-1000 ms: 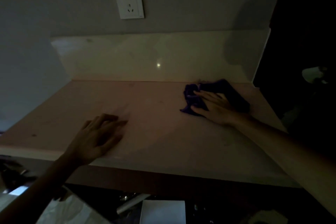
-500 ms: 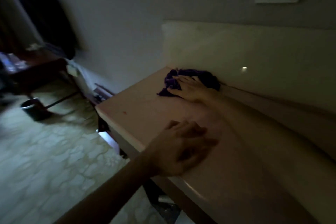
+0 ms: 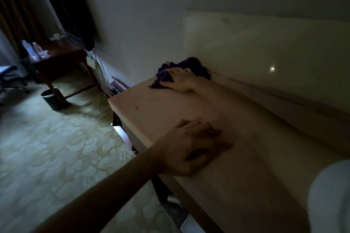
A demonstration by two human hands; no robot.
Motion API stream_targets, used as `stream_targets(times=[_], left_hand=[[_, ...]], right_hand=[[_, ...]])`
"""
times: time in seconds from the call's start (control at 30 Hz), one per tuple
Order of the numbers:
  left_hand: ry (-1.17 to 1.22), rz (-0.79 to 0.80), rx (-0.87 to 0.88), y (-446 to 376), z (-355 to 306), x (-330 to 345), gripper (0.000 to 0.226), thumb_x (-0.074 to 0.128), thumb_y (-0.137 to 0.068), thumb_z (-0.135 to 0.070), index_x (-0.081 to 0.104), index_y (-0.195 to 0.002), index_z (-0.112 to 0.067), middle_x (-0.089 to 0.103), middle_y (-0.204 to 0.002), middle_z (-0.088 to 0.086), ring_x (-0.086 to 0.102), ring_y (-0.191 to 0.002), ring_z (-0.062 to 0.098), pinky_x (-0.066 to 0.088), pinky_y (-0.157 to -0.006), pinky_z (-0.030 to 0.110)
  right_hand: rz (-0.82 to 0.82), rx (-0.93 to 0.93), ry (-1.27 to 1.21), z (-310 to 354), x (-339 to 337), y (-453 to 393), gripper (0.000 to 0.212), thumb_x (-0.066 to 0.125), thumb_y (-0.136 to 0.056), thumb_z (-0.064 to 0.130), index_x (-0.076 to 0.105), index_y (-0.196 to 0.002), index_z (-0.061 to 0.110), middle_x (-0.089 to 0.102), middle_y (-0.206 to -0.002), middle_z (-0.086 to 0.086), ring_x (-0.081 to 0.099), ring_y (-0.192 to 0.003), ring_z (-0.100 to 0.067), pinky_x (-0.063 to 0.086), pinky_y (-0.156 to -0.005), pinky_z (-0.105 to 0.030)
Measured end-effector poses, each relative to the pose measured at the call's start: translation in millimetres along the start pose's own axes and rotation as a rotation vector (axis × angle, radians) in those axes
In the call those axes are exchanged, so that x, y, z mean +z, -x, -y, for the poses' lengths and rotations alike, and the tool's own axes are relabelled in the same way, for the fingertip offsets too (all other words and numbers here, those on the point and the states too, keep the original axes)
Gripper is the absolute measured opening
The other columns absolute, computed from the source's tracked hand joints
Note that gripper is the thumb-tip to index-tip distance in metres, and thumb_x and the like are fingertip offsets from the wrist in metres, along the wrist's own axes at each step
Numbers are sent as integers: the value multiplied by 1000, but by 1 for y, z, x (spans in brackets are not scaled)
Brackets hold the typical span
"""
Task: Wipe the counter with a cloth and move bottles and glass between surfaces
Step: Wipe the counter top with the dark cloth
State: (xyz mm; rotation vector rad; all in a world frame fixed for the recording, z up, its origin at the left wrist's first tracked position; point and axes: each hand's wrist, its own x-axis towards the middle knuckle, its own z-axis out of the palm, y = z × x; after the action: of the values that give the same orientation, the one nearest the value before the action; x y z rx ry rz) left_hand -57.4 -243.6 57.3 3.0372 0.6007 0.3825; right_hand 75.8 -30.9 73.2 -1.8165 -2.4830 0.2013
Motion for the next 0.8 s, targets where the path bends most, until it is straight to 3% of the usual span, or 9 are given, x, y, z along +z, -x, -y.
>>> stream_targets(times=[0.1, 0.37, 0.5, 0.8], left_hand=[[12, -13, -18, 0, -3, -3, 44, 40, -100, -39, 43, -144, -44, 45, -141, -8, 45, -126, 11, 33, -100, 32], [17, -101, 18, 6, -6, 1, 43, 36, -100, -38, 58, -136, -31, 59, -128, 3, 59, -114, 20, 49, -92, 42], [54, -169, 75, 7, -8, -1, 46, 35, -100, -43, 66, -129, -24, 64, -119, 8, 64, -102, 25, 52, -88, 40], [42, -225, 141, 0, 0, 11, 52, 39, -99, -49, 68, -126, -15, 65, -114, 11, 62, -102, 30, 49, -93, 41]], right_hand=[[0, 2, 8, -3, -1, 40, 89, 21, -83, 80, 9, -153, 26, 10, -162, 1, 10, -148, -18, 7, -119, -48], [-112, 195, -35, -41, 3, 218, 85, 24, -84, 78, 16, -152, 28, 16, -160, 6, 13, -147, -12, 9, -117, -43], [-122, 403, -32, -61, -1, 336, 79, 26, -86, 75, 17, -151, 30, 15, -160, 9, 12, -147, -12, 9, -116, -41], [-145, 920, -17, -51, 5, 558, 80, 22, -86, 76, 14, -152, 31, 7, -161, 13, 7, -148, -14, 11, -118, -45]])
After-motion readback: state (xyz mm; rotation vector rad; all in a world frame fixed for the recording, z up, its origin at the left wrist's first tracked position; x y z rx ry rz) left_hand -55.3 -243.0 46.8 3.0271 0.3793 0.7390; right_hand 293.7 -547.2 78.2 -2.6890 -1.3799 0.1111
